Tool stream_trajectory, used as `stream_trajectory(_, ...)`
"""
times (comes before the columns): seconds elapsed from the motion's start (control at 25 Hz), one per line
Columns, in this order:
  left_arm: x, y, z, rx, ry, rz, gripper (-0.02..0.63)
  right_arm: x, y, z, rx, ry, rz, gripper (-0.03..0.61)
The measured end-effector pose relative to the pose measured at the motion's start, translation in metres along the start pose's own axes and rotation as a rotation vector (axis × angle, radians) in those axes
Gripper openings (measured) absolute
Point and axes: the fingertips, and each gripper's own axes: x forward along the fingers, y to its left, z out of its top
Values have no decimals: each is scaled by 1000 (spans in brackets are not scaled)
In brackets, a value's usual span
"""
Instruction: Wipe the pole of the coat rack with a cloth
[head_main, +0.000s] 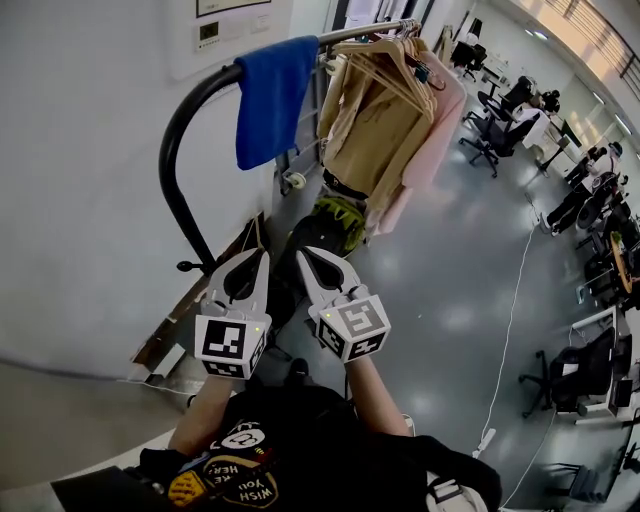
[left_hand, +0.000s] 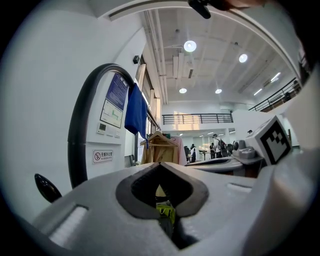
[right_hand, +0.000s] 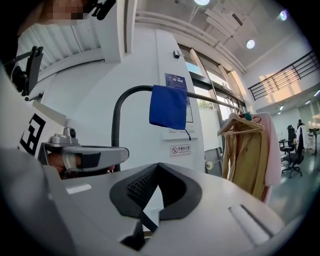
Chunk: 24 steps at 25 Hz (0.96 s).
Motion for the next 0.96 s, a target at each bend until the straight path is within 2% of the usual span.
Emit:
stream_trajectory(0.48,-3,-5,0,1,6,7,2,-10,-1,6,3,-12,-5,2)
stream_trajectory(0.96,6,6,9,15,-7,20,2,4,-4,12,2,-21,18,2)
